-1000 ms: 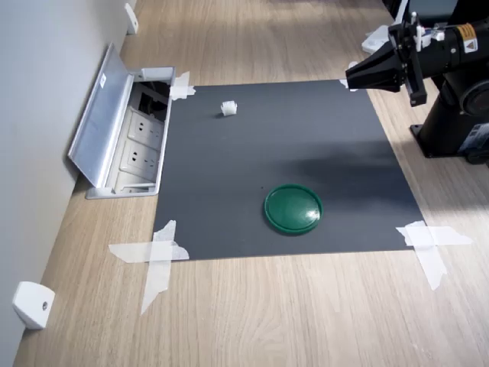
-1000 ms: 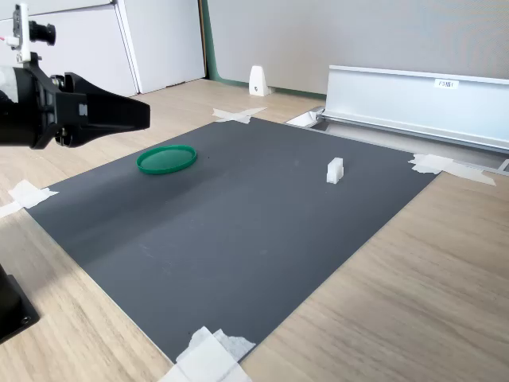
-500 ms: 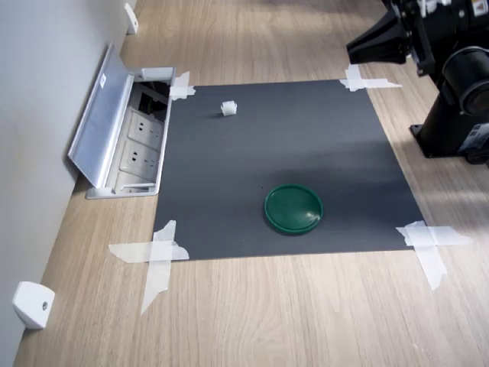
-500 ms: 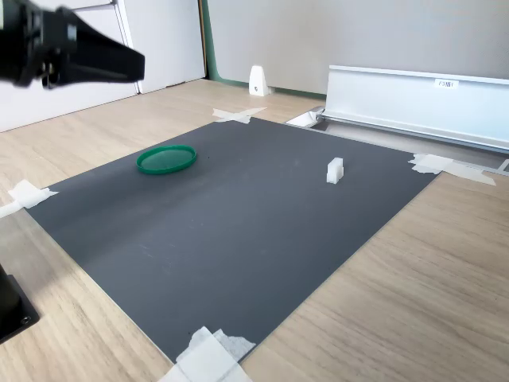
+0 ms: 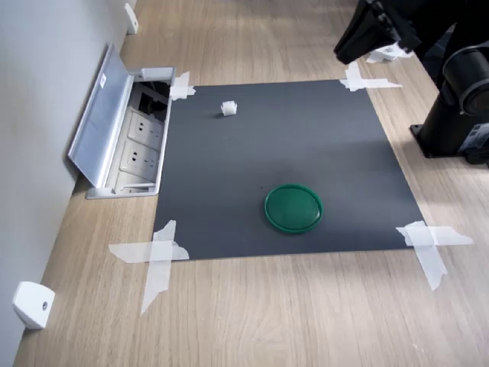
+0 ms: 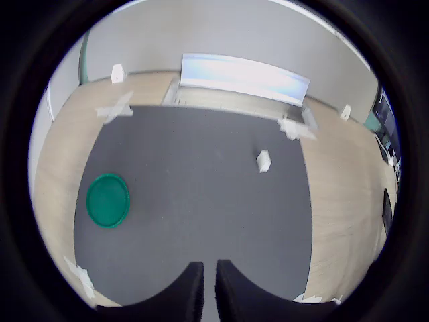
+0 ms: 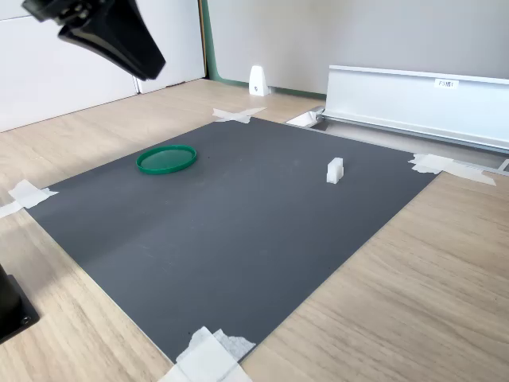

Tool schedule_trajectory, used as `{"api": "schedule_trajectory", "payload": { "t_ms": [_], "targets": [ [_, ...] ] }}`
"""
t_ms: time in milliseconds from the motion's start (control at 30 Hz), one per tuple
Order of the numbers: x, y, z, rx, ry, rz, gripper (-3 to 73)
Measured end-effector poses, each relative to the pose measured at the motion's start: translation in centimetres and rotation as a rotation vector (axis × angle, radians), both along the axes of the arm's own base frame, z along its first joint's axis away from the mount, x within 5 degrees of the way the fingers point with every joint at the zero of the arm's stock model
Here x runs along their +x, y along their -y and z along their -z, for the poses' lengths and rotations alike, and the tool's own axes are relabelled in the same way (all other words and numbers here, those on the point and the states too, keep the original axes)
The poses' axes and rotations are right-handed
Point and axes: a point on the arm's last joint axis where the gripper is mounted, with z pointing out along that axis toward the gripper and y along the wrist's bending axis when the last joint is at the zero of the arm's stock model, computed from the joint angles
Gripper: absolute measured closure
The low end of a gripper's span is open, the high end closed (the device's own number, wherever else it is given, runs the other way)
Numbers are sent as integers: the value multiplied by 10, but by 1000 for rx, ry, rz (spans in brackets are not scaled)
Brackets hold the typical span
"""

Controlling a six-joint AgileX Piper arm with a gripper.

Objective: Grasp a white terminal and put it on the green lid.

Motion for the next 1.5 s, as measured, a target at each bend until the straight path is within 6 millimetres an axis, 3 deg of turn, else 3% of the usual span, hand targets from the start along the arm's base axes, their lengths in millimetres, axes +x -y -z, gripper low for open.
{"api": "schedule_trajectory", "payload": {
  "t_ms": [267, 467, 633, 800, 1000, 1133, 1500],
  "targets": [
    [68, 6, 5, -37, -185, -76, 695],
    [110, 26, 5, -51, -293, -127, 681],
    [137, 45, 3, -42, -319, -151, 549],
    [153, 46, 5, -6, -332, -190, 295],
    [167, 51, 31, -4, -414, -203, 19],
    [176, 56, 41, -27, -406, -165, -23],
    [198, 59, 80, 37, -433, -111, -31]
  ]
}}
